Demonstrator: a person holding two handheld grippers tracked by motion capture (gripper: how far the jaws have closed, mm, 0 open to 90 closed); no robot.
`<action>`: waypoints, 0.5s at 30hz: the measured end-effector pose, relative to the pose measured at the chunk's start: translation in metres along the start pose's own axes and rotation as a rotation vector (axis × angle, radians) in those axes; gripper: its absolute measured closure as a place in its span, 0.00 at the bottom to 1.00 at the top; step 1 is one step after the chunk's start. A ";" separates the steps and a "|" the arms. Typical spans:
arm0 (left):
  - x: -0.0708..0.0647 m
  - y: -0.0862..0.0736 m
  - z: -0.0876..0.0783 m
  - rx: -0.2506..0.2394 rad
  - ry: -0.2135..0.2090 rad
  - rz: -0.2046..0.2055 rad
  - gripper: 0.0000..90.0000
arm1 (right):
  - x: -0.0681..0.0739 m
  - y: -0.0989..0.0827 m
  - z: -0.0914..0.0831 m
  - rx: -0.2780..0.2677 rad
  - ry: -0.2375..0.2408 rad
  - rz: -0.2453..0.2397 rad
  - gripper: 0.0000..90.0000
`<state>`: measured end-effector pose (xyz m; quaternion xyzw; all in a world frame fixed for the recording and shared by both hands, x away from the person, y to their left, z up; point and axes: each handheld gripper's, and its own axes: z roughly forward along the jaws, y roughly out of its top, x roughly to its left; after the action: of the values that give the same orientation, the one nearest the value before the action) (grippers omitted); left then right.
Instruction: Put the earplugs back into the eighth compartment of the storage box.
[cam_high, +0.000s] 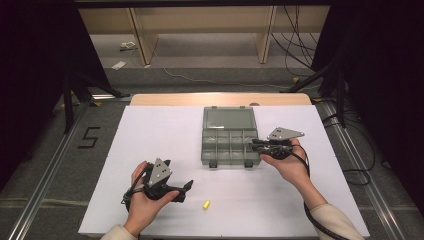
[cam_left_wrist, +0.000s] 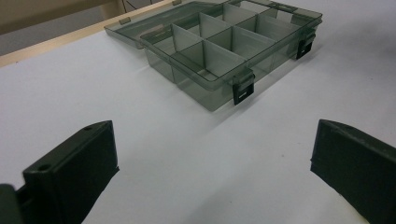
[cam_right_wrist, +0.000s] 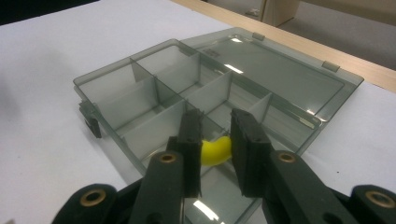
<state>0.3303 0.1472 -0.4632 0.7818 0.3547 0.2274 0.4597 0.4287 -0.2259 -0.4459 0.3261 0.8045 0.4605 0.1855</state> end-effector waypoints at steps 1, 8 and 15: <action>0.000 0.000 0.000 0.000 0.000 0.000 0.00 | 0.000 0.000 0.000 0.003 -0.002 -0.001 0.83; 0.000 0.000 0.000 0.001 0.000 0.001 0.00 | -0.003 -0.003 0.002 0.011 -0.010 0.002 0.83; 0.000 0.000 0.000 0.000 0.000 0.000 0.00 | -0.004 -0.006 0.004 0.021 -0.014 -0.001 0.82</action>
<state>0.3304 0.1474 -0.4632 0.7819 0.3547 0.2272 0.4596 0.4319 -0.2285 -0.4529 0.3307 0.8081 0.4497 0.1882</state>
